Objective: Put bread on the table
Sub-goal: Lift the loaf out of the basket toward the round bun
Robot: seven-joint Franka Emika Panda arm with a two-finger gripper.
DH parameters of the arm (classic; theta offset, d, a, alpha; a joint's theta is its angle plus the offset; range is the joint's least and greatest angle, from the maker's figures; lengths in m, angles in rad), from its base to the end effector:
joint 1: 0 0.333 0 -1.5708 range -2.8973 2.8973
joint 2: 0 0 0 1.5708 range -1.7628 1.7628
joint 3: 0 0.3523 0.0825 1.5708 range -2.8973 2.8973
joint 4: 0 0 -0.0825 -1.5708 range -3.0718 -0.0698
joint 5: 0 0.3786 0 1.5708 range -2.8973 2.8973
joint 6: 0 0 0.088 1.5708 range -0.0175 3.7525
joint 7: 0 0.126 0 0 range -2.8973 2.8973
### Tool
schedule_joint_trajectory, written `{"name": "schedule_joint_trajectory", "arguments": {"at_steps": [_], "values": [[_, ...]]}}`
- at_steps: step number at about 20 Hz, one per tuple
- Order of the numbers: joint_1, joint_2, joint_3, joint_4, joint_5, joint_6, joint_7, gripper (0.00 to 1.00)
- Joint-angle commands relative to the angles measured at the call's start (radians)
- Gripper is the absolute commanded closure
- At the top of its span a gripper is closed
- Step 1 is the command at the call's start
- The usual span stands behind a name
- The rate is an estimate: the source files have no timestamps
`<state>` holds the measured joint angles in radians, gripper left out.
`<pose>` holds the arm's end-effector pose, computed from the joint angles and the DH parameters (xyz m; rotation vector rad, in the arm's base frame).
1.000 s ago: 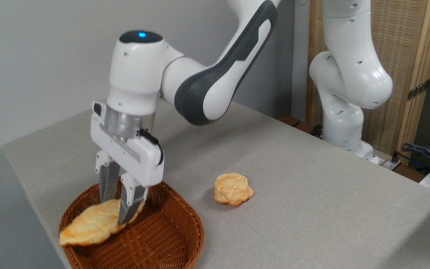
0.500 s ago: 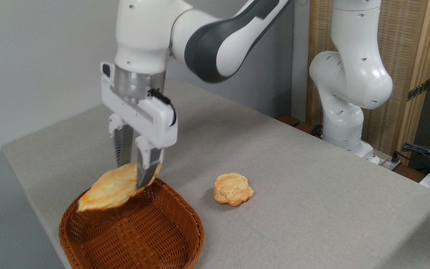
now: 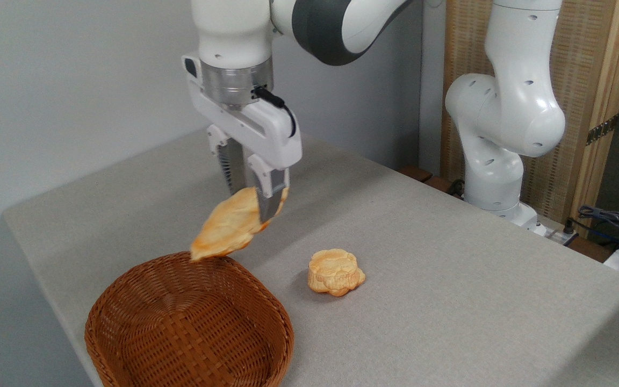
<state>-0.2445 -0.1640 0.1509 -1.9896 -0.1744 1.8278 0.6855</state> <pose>0.4967 -0.0595 0.5535 2.7573 -1.0641 0.0830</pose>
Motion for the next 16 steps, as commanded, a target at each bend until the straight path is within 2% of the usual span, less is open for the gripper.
{"name": "schedule_joint_trajectory", "arguments": {"at_steps": [1,5,7,8,11,16], "values": [[-0.004,-0.038,0.009,-0.025,-0.011,-0.103,0.016,0.28],[-0.006,-0.063,0.009,-0.064,-0.010,-0.151,0.022,0.23],[-0.007,-0.054,0.007,-0.064,-0.005,-0.166,0.022,0.12],[-0.007,-0.049,0.006,-0.064,-0.005,-0.165,0.020,0.00],[-0.007,-0.013,-0.004,-0.063,0.016,-0.157,0.020,0.00],[-0.009,0.026,-0.013,-0.058,0.024,-0.107,0.019,0.00]]}}
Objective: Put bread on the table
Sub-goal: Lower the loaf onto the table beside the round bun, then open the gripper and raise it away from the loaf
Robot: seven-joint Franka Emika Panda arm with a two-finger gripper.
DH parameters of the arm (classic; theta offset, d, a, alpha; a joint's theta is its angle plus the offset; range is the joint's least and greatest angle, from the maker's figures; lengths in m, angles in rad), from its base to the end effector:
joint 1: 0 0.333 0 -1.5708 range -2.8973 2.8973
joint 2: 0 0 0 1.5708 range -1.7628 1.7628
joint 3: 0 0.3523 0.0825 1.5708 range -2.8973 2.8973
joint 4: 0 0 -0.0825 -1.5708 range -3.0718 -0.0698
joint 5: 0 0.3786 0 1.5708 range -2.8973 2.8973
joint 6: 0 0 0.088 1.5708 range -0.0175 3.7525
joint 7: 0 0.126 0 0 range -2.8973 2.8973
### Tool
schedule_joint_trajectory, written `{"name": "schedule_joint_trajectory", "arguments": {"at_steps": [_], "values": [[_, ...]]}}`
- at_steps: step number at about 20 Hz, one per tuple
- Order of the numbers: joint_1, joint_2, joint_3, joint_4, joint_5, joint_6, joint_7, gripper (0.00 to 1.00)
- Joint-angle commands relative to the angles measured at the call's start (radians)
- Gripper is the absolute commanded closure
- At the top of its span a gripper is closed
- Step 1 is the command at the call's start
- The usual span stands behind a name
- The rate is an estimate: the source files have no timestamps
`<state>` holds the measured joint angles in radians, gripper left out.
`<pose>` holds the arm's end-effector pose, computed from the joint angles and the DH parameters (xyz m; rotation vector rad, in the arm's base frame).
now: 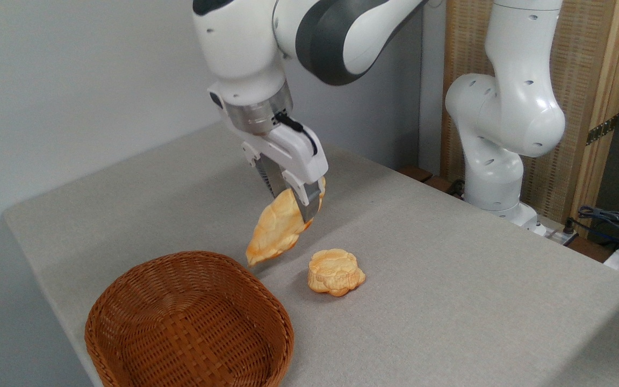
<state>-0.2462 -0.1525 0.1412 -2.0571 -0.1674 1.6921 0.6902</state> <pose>0.4687 -0.0656 0.5071 2.6880 -1.0750 -0.2212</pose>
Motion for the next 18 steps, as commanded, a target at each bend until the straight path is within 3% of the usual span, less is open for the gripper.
{"name": "schedule_joint_trajectory", "arguments": {"at_steps": [1,9,11,15,18], "values": [[-0.007,0.018,-0.003,0.009,0.017,0.031,0.014,0.00],[-0.007,0.027,-0.005,0.014,0.025,0.063,0.014,0.00],[-0.005,0.024,-0.005,0.023,0.029,0.127,0.014,0.00],[-0.005,0.025,0.001,0.037,0.107,0.276,0.012,0.00],[0.002,0.027,0.005,0.035,0.117,0.308,0.014,0.00]]}}
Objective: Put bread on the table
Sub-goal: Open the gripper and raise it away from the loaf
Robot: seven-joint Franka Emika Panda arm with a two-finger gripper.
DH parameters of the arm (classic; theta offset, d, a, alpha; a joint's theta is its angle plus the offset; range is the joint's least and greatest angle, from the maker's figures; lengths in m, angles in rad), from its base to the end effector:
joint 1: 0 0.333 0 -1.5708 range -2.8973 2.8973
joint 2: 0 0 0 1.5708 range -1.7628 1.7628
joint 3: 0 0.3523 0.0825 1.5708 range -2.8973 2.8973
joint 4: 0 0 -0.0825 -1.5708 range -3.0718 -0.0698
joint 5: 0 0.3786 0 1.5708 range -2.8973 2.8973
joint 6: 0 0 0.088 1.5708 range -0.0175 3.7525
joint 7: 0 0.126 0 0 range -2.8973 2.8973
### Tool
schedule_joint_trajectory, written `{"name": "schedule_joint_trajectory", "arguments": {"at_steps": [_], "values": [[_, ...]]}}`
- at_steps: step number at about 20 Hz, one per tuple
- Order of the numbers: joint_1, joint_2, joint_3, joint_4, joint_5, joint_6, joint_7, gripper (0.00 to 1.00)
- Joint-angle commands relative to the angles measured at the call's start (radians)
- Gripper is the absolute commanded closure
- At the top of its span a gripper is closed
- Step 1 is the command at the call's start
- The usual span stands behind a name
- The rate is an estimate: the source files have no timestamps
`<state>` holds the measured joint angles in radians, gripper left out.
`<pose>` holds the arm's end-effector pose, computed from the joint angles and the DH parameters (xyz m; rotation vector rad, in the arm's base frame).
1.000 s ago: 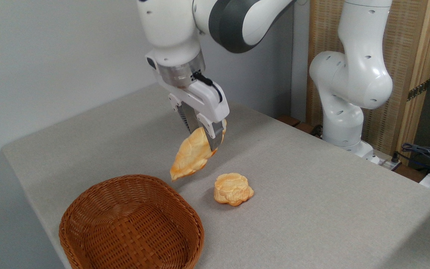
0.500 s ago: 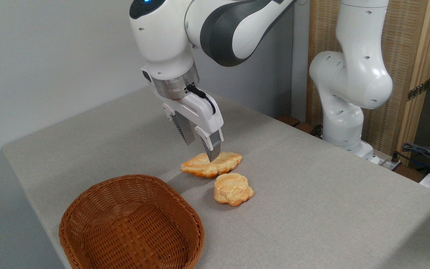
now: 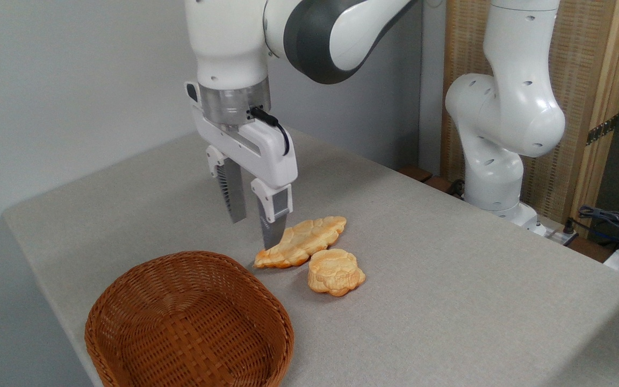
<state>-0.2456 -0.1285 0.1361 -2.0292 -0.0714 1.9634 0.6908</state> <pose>0.5142 -0.0596 0.5278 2.8475 -1.1631 0.1274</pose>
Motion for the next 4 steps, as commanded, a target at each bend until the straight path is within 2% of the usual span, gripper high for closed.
{"name": "schedule_joint_trajectory", "arguments": {"at_steps": [1,4], "values": [[0.003,0.006,0.010,0.007,0.022,0.040,0.013,0.00],[0.008,0.017,0.013,0.007,0.022,0.067,0.015,0.00]]}}
